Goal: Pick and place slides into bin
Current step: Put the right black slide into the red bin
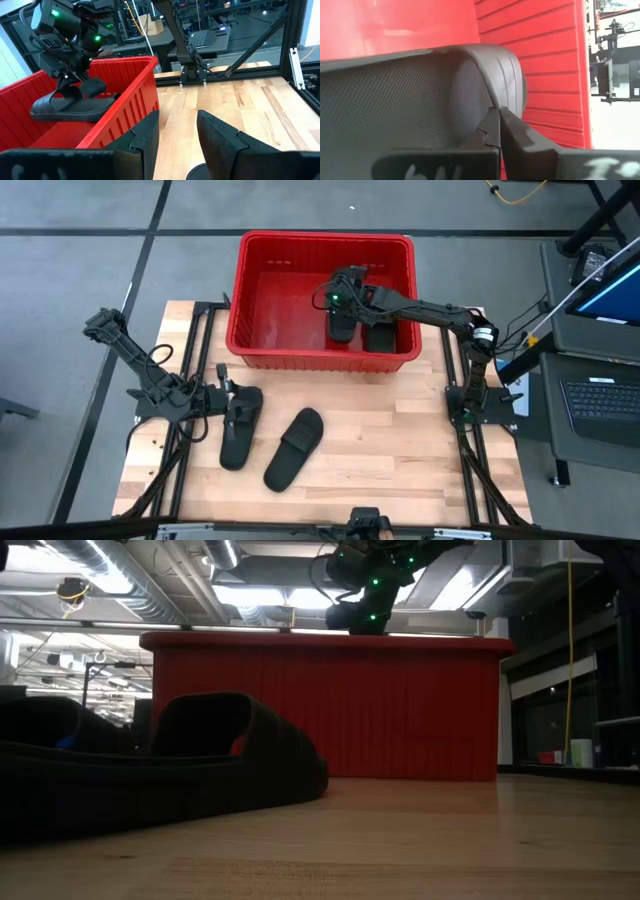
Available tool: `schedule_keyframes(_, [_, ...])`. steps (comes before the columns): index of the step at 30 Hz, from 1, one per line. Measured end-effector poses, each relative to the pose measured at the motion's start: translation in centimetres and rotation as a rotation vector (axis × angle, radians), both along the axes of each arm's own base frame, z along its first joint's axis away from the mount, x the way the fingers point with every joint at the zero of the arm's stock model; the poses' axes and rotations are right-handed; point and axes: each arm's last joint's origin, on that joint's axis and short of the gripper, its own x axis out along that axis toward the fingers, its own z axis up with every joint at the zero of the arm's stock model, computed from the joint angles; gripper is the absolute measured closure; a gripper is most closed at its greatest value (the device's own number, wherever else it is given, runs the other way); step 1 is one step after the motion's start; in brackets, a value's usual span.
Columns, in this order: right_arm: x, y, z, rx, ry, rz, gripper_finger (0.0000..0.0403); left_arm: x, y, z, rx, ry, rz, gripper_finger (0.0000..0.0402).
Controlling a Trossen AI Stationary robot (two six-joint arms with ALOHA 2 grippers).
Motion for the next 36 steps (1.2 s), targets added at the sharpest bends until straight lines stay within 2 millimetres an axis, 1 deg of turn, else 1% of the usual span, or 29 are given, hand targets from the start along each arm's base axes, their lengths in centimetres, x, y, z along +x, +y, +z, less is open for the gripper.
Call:
schedule_keyframes(11, [0.0,0.0,0.0,0.017,-0.005,0.015,0.0402,0.0,0.0,0.0,0.000,0.000,0.000,0.0274])
schedule_keyframes(26, [-0.8,-1.4,-0.2,0.075,-0.014,0.015,0.0402,0.0,0.0,0.0,0.001,0.001,0.000,0.0274])
schedule_keyframes(36, [-1.1,-1.4,-0.5,0.133,0.006,0.039,0.0402,0.0,0.0,0.0,0.001,0.001,0.000,0.0274])
